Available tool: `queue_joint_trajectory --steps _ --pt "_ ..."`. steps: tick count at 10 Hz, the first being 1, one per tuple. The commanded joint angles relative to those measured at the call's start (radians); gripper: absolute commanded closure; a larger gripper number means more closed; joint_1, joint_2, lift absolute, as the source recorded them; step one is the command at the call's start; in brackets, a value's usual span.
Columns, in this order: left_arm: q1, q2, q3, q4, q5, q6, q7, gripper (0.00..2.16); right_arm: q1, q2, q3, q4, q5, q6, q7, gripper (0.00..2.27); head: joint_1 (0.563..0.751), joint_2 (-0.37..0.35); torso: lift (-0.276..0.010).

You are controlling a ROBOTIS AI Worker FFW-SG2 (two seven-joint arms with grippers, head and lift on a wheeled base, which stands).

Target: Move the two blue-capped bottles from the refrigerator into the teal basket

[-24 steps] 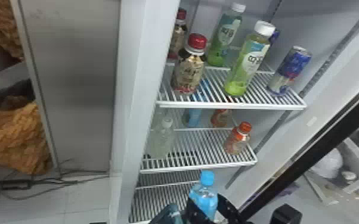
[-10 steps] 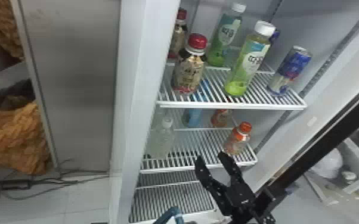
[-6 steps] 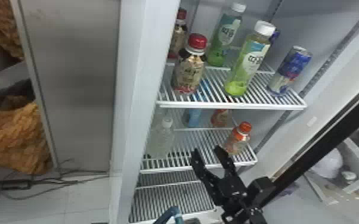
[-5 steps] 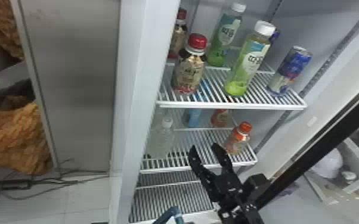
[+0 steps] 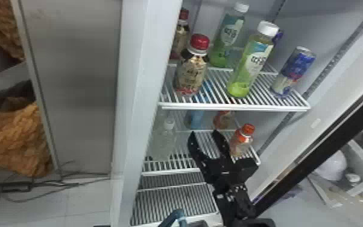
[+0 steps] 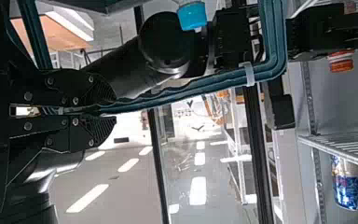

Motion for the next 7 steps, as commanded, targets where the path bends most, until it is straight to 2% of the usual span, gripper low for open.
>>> queue_joint_trajectory --steps 1,7 --pt "0.0 0.0 -0.001 0.002 0.0 0.0 0.0 1.09 -0.046 0.0 0.0 0.056 0.019 -0.002 -0.012 0.39 0.695 -0.35 -0.152" --pt "-0.015 0.005 -0.013 0.012 0.014 0.0 0.0 1.09 -0.2 -0.014 0.053 0.237 0.039 -0.022 -0.104 0.3 0.695 -0.35 -0.152"
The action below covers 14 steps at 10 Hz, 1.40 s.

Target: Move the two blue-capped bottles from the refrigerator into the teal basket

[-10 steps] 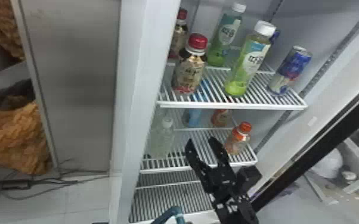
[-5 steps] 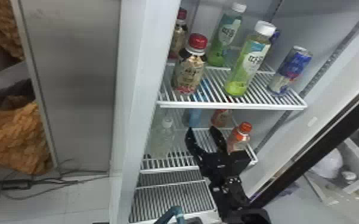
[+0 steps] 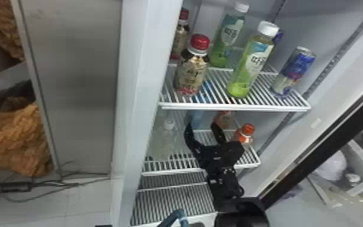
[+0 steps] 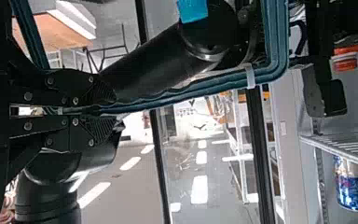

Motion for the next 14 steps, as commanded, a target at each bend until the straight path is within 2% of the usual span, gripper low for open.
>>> queue_joint_trajectory --steps 1,4,11,14 --pt "-0.003 0.0 -0.001 0.002 0.002 0.0 0.0 1.09 -0.039 -0.007 0.026 0.038 -0.001 -0.009 -0.02 0.29 0.695 -0.35 -0.152" --pt "-0.011 0.0 -0.006 0.004 0.007 0.0 0.0 1.09 -0.112 -0.014 0.058 0.107 0.001 -0.024 -0.063 0.26 0.695 -0.35 -0.152" --pt "-0.023 0.0 -0.018 0.009 0.013 -0.005 0.0 1.09 -0.21 -0.027 0.075 0.188 0.024 -0.024 -0.125 0.25 0.695 -0.35 -0.152" --pt "-0.028 0.0 -0.022 0.012 0.016 -0.007 -0.003 1.09 -0.25 -0.031 0.092 0.207 0.025 0.01 -0.147 0.33 0.695 -0.35 -0.152"
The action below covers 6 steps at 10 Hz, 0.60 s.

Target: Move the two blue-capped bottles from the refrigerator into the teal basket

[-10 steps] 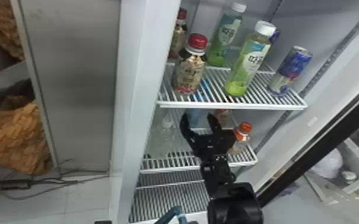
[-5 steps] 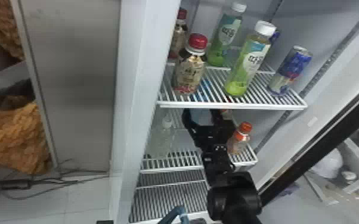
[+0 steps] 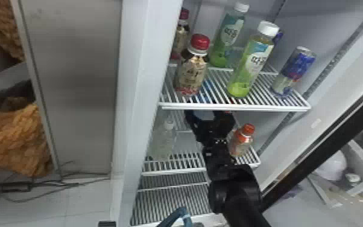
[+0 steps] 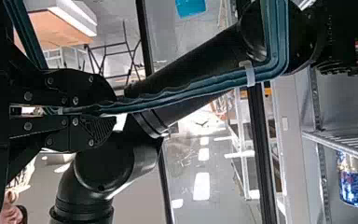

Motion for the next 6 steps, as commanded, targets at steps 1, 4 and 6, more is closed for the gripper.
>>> queue_joint_trajectory --steps 1,4,6 --pt "-0.003 0.0 -0.001 0.0 0.001 0.0 -0.001 1.09 -0.009 -0.001 0.004 0.008 0.002 0.014 -0.01 0.39 0.695 -0.35 -0.152" --pt "0.0 0.002 -0.001 0.0 0.003 0.0 -0.002 1.09 -0.006 -0.001 0.004 0.011 0.002 0.021 -0.025 0.65 0.695 -0.35 -0.152" --pt "0.002 0.002 -0.001 0.0 0.004 -0.003 -0.004 1.09 0.018 -0.001 0.004 -0.011 0.001 0.001 -0.025 0.65 0.695 -0.35 -0.152"
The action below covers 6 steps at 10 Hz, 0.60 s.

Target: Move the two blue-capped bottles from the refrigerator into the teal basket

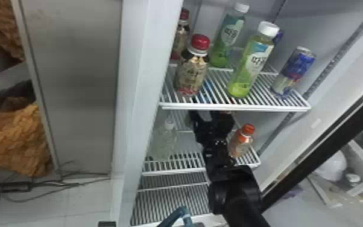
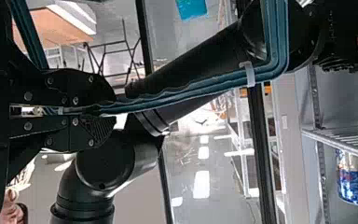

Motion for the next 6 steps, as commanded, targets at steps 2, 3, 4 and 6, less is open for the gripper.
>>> queue_joint_trajectory --steps 2,3,4,6 --pt "0.006 0.005 0.001 0.0 0.005 0.0 -0.002 1.09 0.052 -0.002 0.0 -0.079 0.011 -0.012 0.002 0.65 0.695 -0.35 -0.152" --pt "0.006 0.008 0.001 0.0 0.006 0.002 -0.002 1.09 0.069 -0.003 0.0 -0.108 0.017 -0.012 0.002 0.65 0.695 -0.35 -0.152" --pt "0.008 0.009 0.003 0.0 0.006 0.002 -0.003 1.09 0.093 -0.003 -0.002 -0.147 0.017 -0.012 0.002 0.65 0.695 -0.35 -0.152" --pt "0.011 0.012 0.006 0.0 0.006 0.002 -0.005 1.09 0.152 -0.005 -0.008 -0.209 0.009 -0.009 0.011 0.65 0.695 -0.35 -0.152"
